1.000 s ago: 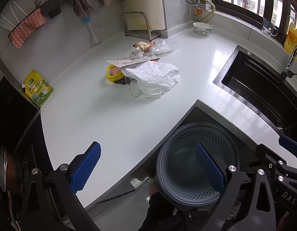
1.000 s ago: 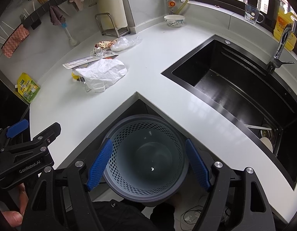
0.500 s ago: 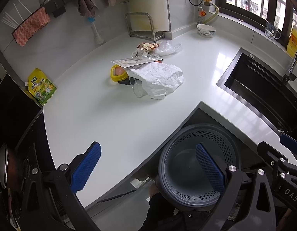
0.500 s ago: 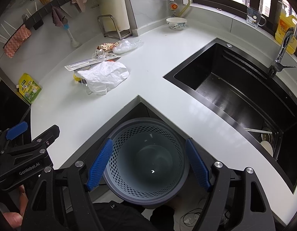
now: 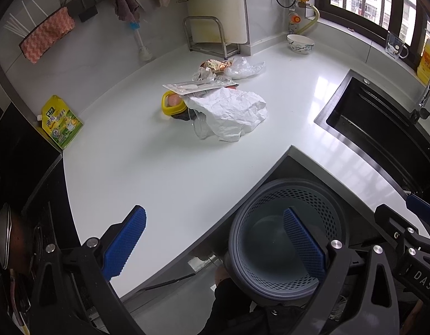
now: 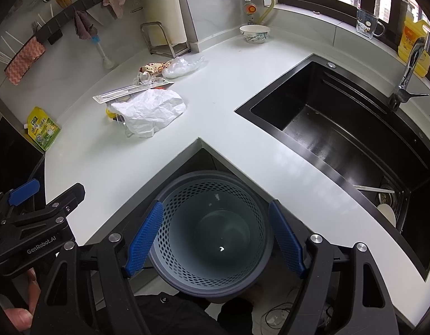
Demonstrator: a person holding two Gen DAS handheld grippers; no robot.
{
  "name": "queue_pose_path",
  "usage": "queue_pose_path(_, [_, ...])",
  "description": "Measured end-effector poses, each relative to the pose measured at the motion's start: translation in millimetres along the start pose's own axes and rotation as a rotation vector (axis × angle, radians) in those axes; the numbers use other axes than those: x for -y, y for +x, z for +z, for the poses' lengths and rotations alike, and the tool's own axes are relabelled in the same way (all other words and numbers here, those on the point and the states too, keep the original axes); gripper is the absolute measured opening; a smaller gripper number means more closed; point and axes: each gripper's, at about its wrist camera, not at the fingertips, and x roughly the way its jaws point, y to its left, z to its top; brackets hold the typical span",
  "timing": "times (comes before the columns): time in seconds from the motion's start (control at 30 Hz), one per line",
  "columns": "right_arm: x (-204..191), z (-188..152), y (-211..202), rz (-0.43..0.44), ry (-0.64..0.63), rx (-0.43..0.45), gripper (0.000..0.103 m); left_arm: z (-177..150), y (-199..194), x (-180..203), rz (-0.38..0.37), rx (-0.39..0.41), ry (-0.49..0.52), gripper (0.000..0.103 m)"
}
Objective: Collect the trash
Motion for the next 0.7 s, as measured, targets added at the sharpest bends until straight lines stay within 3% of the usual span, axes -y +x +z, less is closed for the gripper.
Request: queue_pose_path(0.7, [0.6, 1.6, 1.7, 0.021, -0.001, -0.007, 0.074, -1.9, 2.2, 0.2, -0.002, -0.005, -0.006, 0.097])
